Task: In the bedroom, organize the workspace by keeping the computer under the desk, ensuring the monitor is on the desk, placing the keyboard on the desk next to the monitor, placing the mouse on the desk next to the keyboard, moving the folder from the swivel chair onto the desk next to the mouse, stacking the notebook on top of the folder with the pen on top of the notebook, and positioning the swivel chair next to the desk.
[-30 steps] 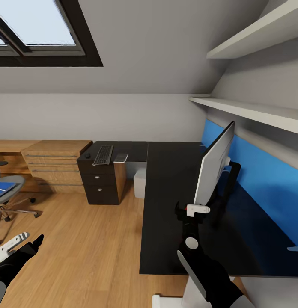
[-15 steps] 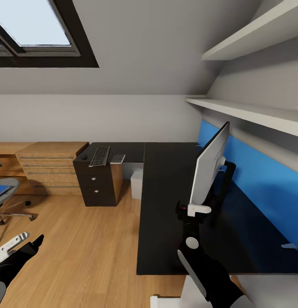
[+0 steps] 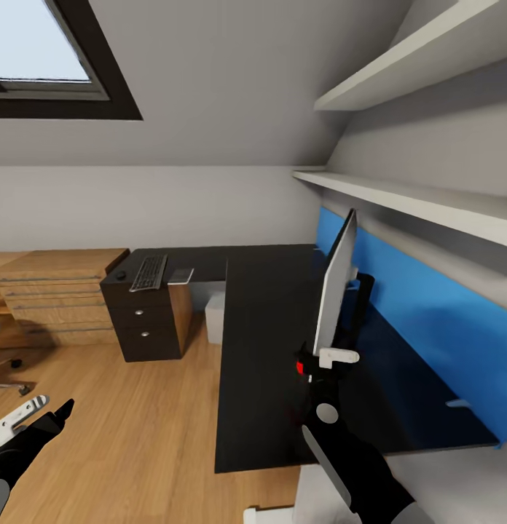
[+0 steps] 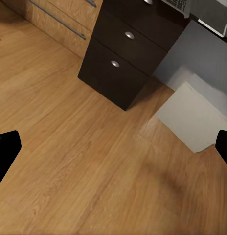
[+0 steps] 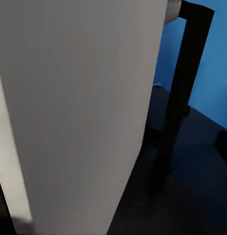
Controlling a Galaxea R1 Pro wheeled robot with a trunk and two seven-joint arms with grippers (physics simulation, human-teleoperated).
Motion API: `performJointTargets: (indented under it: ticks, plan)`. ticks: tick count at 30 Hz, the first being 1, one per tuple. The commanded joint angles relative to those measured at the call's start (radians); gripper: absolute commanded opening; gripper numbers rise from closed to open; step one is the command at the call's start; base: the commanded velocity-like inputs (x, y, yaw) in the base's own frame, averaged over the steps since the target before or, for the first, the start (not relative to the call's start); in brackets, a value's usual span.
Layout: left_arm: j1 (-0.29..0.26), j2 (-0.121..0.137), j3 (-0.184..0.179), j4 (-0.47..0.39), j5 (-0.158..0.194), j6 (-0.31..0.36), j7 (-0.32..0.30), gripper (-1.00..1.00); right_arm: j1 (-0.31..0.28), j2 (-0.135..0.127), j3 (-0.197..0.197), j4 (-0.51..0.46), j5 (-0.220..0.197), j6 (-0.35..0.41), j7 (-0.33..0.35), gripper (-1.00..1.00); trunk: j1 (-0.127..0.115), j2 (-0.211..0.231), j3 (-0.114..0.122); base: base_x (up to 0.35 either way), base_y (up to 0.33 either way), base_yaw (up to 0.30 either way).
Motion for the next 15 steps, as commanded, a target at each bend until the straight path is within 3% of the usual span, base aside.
performJointTargets:
  ticks: [1, 10, 15]
  plan:
    - [0.000, 0.000, 0.001, -0.002, 0.011, 0.004, 0.007, 1.00, -0.001, 0.000, 0.002, -0.001, -0.006, 0.002, -0.006, 1.00, 0.000, -0.001, 0.000, -0.008, -0.008, -0.190]
    - [0.000, 0.001, 0.002, -0.002, 0.012, 0.004, 0.007, 1.00, -0.001, 0.000, 0.003, -0.001, -0.006, 0.002, -0.006, 1.00, 0.000, -0.001, 0.010, -0.185, -0.186, -0.183]
    - [0.000, 0.001, 0.002, -0.002, 0.011, 0.004, 0.007, 1.00, -0.001, 0.000, 0.003, -0.001, -0.006, 0.002, -0.006, 1.00, 0.000, -0.001, 0.011, -0.094, -0.288, -0.050]
